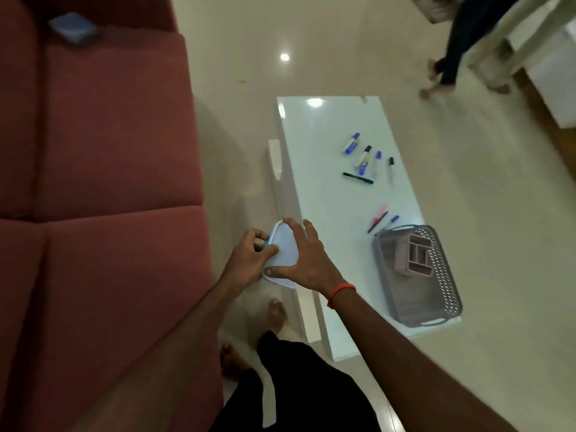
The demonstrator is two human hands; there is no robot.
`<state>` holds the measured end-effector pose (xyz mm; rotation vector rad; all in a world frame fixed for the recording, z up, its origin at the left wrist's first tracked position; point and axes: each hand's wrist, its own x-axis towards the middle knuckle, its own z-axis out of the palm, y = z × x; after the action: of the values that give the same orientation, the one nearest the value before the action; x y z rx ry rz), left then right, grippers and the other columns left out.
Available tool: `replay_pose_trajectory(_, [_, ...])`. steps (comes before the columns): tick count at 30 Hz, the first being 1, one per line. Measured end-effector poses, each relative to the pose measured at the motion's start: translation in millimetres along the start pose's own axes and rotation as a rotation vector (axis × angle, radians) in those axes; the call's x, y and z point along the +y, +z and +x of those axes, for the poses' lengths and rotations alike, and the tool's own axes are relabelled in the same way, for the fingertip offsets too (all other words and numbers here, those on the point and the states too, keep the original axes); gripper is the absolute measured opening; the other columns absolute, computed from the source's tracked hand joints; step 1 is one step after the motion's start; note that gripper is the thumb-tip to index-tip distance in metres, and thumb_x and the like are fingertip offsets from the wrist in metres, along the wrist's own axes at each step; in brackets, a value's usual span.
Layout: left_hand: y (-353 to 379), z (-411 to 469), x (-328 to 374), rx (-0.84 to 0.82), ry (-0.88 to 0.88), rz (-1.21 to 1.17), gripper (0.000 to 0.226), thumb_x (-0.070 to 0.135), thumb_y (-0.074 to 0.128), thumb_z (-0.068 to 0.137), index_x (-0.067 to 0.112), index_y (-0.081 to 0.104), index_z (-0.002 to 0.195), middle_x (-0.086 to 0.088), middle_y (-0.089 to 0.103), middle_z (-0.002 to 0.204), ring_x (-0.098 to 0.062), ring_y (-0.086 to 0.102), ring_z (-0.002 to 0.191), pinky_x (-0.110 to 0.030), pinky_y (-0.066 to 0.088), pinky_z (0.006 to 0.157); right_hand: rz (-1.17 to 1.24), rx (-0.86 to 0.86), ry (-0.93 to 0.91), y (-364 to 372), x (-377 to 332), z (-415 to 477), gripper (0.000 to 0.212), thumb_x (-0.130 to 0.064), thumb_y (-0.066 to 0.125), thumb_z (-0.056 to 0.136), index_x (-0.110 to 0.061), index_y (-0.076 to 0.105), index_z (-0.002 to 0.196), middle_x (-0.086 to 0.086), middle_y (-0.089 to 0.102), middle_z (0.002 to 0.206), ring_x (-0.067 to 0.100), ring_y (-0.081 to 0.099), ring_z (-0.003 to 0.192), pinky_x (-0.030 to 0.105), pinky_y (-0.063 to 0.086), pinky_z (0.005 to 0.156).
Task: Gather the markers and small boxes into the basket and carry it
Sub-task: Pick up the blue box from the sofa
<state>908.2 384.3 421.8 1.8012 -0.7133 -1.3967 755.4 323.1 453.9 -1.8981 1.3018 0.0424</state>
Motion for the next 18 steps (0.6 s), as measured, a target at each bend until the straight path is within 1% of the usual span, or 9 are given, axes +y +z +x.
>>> replay_pose_trajectory(4, [42.2, 18.6, 28.0, -0.057, -0.015, 0.066, 0.022, 0.031, 0.066, 0.09, 0.024, 0.056, 0.108, 0.0, 0.069, 0.095, -0.021, 0.068, 0.076, -0.029, 0.053, 0.05, 0.011, 0.081, 0.035, -34.5, 32.4, 4.9, 0.119, -0.069, 0.084, 0.056, -0.048, 0.017, 0.152, -0.001, 0.004, 0.167, 0.032, 0.015, 0.152, 0.05, 0.036, 0.112])
replay_pose_trajectory(7, [69.4, 44.5, 38.7, -0.114, -0.017, 0.098, 0.026, 0.039, 0.071, 0.084, 0.029, 0.057, 0.104, 0.0, 0.071, 0.097, -0.023, 0.072, 0.085, -0.039, 0.057, 0.061, -0.019, 0.09, 0.015, -57.8, 60.5, 22.6, 0.124, -0.07, 0.086, 0.052, -0.046, 0.018, 0.153, -0.001, 0.003, 0.167, 0.03, 0.008, 0.152, 0.053, 0.038, 0.111])
replay_pose_trajectory(9, [83.6, 58.3, 42.3, -0.162, -0.024, 0.095, 0.028, 0.044, 0.073, 0.081, 0.032, 0.058, 0.101, -0.001, 0.072, 0.098, -0.025, 0.073, 0.089, -0.045, 0.059, 0.068, -0.086, 0.053, -0.037, -63.5, 77.3, 35.1, 0.129, -0.079, 0.081, 0.046, -0.05, 0.015, 0.152, -0.001, 0.001, 0.168, 0.03, 0.006, 0.153, 0.061, 0.039, 0.11])
replay_pose_trajectory(11, [106.7, 81.6, 47.5, -0.211, -0.045, 0.1, 0.027, 0.04, 0.071, 0.086, 0.03, 0.056, 0.106, -0.003, 0.071, 0.105, -0.025, 0.073, 0.093, -0.048, 0.064, 0.072, -0.205, 0.047, -0.065, -67.0, 103.8, 53.3, 0.129, -0.088, 0.07, 0.041, -0.05, 0.016, 0.151, 0.001, 0.001, 0.167, 0.032, 0.009, 0.152, 0.066, 0.043, 0.103])
replay_pose_trajectory(13, [123.7, 99.1, 48.6, -0.248, -0.084, 0.105, 0.03, 0.038, 0.069, 0.091, 0.028, 0.055, 0.116, -0.003, 0.068, 0.117, -0.024, 0.071, 0.101, -0.052, 0.064, 0.075, -0.299, 0.074, -0.072, -65.6, 126.6, 67.1, 0.121, -0.087, 0.068, 0.04, -0.046, 0.026, 0.146, 0.004, 0.008, 0.165, 0.034, 0.018, 0.149, 0.063, 0.048, 0.096])
replay_pose_trajectory(14, [127.2, 103.1, 48.5, -0.271, -0.091, 0.126, 0.034, 0.037, 0.069, 0.093, 0.027, 0.054, 0.122, -0.001, 0.066, 0.125, -0.023, 0.07, 0.106, -0.051, 0.063, 0.079, -0.331, 0.094, -0.065, -64.3, 133.1, 70.2, 0.115, -0.084, 0.071, 0.041, -0.044, 0.033, 0.143, 0.003, 0.014, 0.162, 0.033, 0.022, 0.146, 0.062, 0.05, 0.093])
replay_pose_trajectory(16, [143.2, 115.9, 46.0, -0.335, -0.076, 0.251, 0.041, 0.038, 0.066, 0.094, 0.027, 0.052, 0.131, 0.005, 0.058, 0.137, -0.019, 0.064, 0.115, -0.042, 0.061, 0.087, -0.361, 0.115, 0.006, -63.6, 160.2, 79.9, 0.102, -0.076, 0.075, 0.044, -0.042, 0.041, 0.134, 0.002, 0.023, 0.157, 0.032, 0.027, 0.142, 0.061, 0.051, 0.089])
replay_pose_trajectory(17, [149.8, 119.7, 44.0, -0.367, -0.057, 0.344, 0.043, 0.04, 0.066, 0.094, 0.028, 0.052, 0.133, 0.006, 0.057, 0.136, -0.016, 0.061, 0.115, -0.035, 0.058, 0.086, -0.364, 0.114, 0.055, -62.0, 175.3, 83.7, 0.097, -0.074, 0.076, 0.044, -0.042, 0.043, 0.13, 0.002, 0.025, 0.155, 0.032, 0.027, 0.141, 0.06, 0.05, 0.09])
replay_pose_trajectory(18, [155.1, 122.0, 41.6, -0.396, -0.042, 0.423, 0.043, 0.04, 0.066, 0.094, 0.028, 0.053, 0.132, 0.005, 0.058, 0.133, -0.014, 0.06, 0.11, -0.027, 0.054, 0.082, -0.354, 0.108, 0.115, -59.0, 190.9, 86.7, 0.095, -0.072, 0.077, 0.044, -0.042, 0.043, 0.127, 0.002, 0.026, 0.153, 0.032, 0.027, 0.139, 0.06, 0.049, 0.09])
